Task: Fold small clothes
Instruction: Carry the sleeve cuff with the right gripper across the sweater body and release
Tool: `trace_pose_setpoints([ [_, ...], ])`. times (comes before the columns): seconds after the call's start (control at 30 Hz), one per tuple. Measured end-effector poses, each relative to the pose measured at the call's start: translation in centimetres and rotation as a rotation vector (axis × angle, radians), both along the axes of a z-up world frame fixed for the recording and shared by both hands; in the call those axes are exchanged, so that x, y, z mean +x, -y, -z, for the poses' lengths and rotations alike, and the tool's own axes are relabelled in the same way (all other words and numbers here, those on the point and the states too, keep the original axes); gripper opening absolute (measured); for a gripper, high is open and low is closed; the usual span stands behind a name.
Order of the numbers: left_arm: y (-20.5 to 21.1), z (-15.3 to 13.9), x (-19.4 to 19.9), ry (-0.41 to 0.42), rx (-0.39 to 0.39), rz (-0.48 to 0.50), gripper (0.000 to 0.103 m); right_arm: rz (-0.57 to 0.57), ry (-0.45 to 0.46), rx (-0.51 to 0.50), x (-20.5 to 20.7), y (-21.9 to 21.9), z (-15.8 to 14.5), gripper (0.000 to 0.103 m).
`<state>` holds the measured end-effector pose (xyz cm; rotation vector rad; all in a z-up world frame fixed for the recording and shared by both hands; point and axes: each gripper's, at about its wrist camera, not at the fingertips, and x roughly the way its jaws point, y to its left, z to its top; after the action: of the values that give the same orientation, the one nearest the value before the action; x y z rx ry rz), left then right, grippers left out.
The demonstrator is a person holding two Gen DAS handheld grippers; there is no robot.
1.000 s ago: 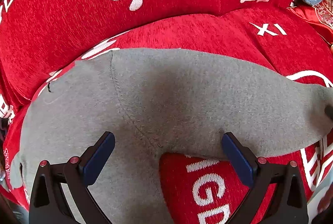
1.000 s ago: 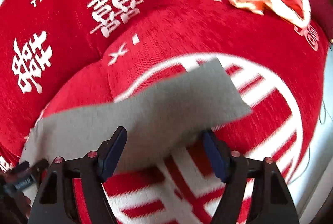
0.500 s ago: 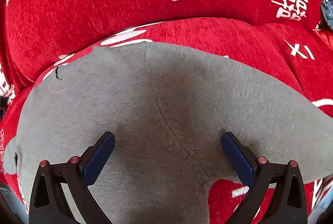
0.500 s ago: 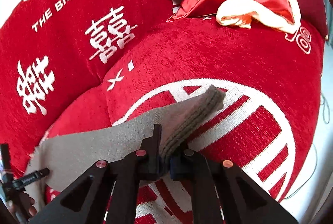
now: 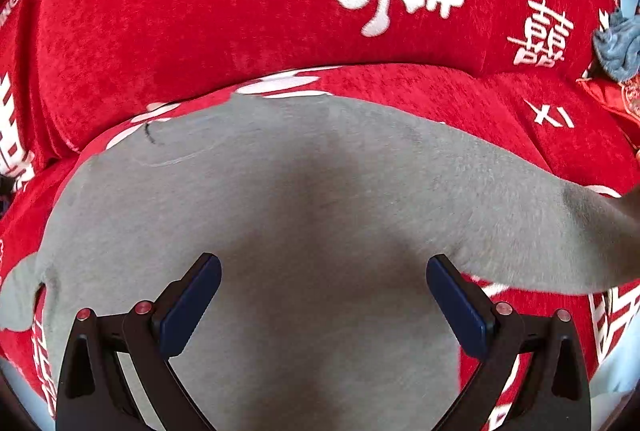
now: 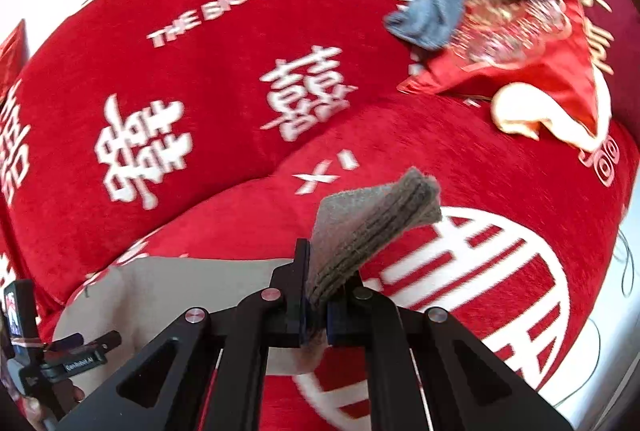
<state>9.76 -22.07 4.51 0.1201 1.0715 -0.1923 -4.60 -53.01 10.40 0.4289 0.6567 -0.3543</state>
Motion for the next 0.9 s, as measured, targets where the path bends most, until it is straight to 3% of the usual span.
trace_pose_setpoints([
  [0.5,-10.1,0.4,-1.8,-0.001,-0.065,-0.075,0.103,-0.216,0.042,-0.051,5.8,-14.6,-4.8,0.006],
  [0.9,-19.1,2.1,-2.7,-0.029,-0.103,-0.160,0.103,-0.384,0.029,-0.082,10.7,-28.3,-5.7,0.006],
])
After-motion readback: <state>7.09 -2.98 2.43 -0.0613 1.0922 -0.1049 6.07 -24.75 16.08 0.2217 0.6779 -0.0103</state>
